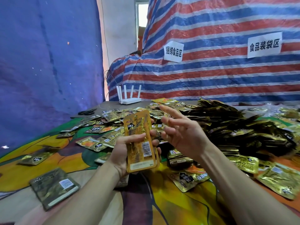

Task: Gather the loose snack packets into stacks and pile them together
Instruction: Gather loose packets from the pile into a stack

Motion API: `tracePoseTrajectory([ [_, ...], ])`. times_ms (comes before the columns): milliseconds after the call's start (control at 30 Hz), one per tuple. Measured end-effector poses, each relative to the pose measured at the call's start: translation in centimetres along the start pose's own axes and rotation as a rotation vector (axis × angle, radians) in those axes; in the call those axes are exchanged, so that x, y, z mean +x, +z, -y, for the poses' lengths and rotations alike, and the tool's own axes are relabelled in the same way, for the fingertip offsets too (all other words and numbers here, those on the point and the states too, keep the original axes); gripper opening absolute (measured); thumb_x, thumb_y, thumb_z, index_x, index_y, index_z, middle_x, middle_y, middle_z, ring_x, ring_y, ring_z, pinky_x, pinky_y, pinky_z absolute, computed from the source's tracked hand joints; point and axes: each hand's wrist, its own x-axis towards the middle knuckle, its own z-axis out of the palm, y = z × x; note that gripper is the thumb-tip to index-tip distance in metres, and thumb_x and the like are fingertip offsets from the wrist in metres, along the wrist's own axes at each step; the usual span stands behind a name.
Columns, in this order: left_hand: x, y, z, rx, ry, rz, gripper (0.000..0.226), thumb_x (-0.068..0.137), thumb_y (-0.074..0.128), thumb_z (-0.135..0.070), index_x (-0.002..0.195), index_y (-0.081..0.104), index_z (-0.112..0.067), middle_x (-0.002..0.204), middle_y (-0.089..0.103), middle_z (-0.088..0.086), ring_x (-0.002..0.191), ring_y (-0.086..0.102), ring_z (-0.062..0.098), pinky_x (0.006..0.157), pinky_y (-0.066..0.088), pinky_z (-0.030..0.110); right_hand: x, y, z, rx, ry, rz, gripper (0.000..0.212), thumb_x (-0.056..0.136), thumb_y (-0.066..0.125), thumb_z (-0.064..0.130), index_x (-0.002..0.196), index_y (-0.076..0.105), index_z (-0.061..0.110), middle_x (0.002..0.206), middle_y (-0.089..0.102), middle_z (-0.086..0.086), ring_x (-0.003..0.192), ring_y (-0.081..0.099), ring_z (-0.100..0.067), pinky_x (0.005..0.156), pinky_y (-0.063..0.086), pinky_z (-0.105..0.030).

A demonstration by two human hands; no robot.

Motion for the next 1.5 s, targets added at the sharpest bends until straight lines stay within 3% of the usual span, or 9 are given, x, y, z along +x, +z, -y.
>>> tracePoseTrajectory([
  [100,0.3,-0.5,0.1,0.071,-0.047,-0.185,0.032,0.062,0.080,-0.014,0.093,0.080,-0.004,0.091,0.074,0.017,0.077,0.073,0.034,0.069,0.061,0.043,0.2,-0.2,-0.4,-0.164,0.035,-0.022,0.044,0.095,0.054,-0.001,0.131,0.064,0.023,0.121,0.072,-0.015,0.080,0.074,-0.027,0.065,0.061,-0.031],
  [367,0.7,-1.1,-0.7,-0.116,0.141,-0.543,0.022,0.083,0.065,-0.013,0.102,0.071,-0.002,0.099,0.076,0.020,0.078,0.075,0.038,0.059,0.061,0.047,0.1,-0.4,-1.9,-0.639,-0.021,-0.205,0.042,0.091,0.071,0.001,0.123,0.072,0.028,0.122,0.070,-0.008,0.099,0.075,-0.026,0.072,0.063,-0.047],
  [500,0.4,-1.0,-0.9,-0.136,0.189,-0.590,0.016,0.086,0.065,-0.013,0.096,0.072,-0.003,0.094,0.077,0.019,0.075,0.075,0.038,0.055,0.060,0.049,0.0,0.2,-2.1,-0.584,-0.050,-0.199,0.042,0.097,0.051,-0.010,0.111,0.078,0.019,0.122,0.071,-0.009,0.101,0.075,-0.024,0.063,0.063,-0.044],
  [633,0.5,-0.5,-0.9,-0.107,0.206,-0.553,0.018,0.088,0.067,-0.017,0.082,0.080,-0.005,0.093,0.077,0.018,0.077,0.076,0.035,0.057,0.061,0.045,-0.1,0.3,-2.6,-0.630,-0.107,-0.214,0.035,0.085,0.077,-0.002,0.112,0.078,0.020,0.119,0.072,-0.007,0.097,0.075,-0.024,0.065,0.064,-0.048],
  [800,0.6,0.4,-0.7,-0.014,0.269,-0.543,0.059,0.074,0.074,-0.025,0.127,0.064,-0.002,0.121,0.070,0.021,0.109,0.068,0.039,0.092,0.055,0.052,0.0,0.7,-3.5,-0.678,-0.131,-0.223,0.043,0.079,0.083,0.002,0.115,0.075,0.023,0.104,0.078,-0.001,0.096,0.076,-0.023,0.076,0.063,-0.051],
  [900,0.6,0.5,-0.6,0.022,0.263,-0.523,0.059,0.075,0.075,-0.025,0.128,0.063,-0.004,0.120,0.071,0.019,0.100,0.072,0.034,0.073,0.059,0.043,0.0,0.8,-3.8,-0.730,-0.147,-0.242,0.043,0.077,0.085,0.006,0.111,0.077,0.031,0.102,0.078,0.000,0.096,0.075,-0.021,0.077,0.063,-0.049],
  [1200,0.0,0.4,-1.2,0.180,0.293,-0.433,0.060,0.070,0.076,-0.020,0.124,0.064,0.006,0.119,0.068,0.027,0.097,0.071,0.039,0.073,0.062,0.043,0.0,1.3,-3.0,-0.426,0.061,-0.104,0.047,0.072,0.083,0.005,0.115,0.073,0.021,0.113,0.074,-0.014,0.098,0.074,-0.037,0.073,0.063,-0.048],
  [1367,0.5,1.1,-0.4,0.086,0.392,-0.554,0.051,0.069,0.079,-0.016,0.114,0.068,0.004,0.105,0.074,0.024,0.084,0.074,0.037,0.064,0.060,0.041,0.2,1.9,-3.5,-0.223,0.151,-0.099,0.051,0.075,0.079,-0.002,0.122,0.071,0.015,0.111,0.071,-0.017,0.096,0.071,-0.036,0.075,0.061,-0.056],
  [1500,0.8,1.4,-0.3,0.020,0.455,-0.668,0.049,0.062,0.082,-0.018,0.106,0.071,-0.001,0.101,0.075,0.021,0.086,0.074,0.041,0.073,0.060,0.059,0.6,3.0,-5.7,-0.197,0.077,-0.189,0.059,0.072,0.081,-0.007,0.125,0.065,0.013,0.111,0.071,-0.017,0.093,0.072,-0.035,0.073,0.060,-0.058],
])
